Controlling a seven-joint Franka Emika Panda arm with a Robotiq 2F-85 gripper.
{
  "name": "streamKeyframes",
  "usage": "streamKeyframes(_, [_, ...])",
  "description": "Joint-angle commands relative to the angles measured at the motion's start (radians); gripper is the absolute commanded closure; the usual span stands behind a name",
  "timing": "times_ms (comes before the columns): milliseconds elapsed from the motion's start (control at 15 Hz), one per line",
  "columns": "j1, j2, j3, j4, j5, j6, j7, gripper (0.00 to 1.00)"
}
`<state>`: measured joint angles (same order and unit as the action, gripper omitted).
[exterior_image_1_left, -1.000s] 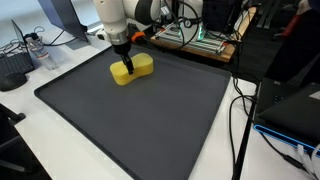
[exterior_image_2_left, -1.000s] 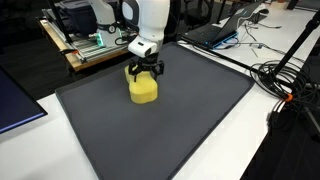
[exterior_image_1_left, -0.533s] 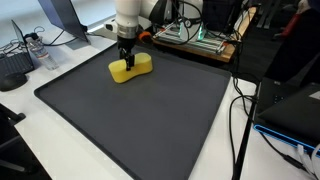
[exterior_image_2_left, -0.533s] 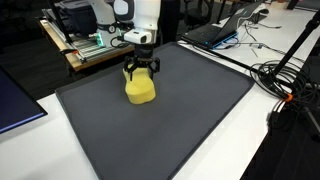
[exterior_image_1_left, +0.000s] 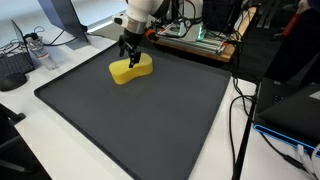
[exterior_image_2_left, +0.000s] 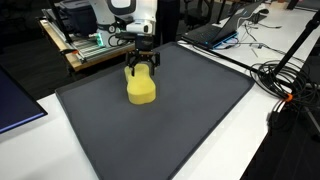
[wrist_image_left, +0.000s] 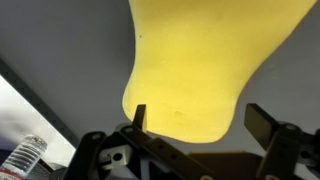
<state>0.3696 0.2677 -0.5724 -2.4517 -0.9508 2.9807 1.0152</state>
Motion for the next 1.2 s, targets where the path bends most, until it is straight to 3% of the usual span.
streamKeyframes(0, [0.035,-0.022,-0.058,-0.033,-0.124,0.077,0.067,0.0])
streamKeyframes(600, [0.083,0.071,-0.064,0.012,-0.149,0.055,0.129,0.0])
streamKeyframes(1000, [0.127,0.164,-0.073,0.059,-0.131,-0.02,0.186,0.0])
streamKeyframes(1133, [0.125,0.183,-0.063,0.066,-0.119,-0.029,0.176,0.28])
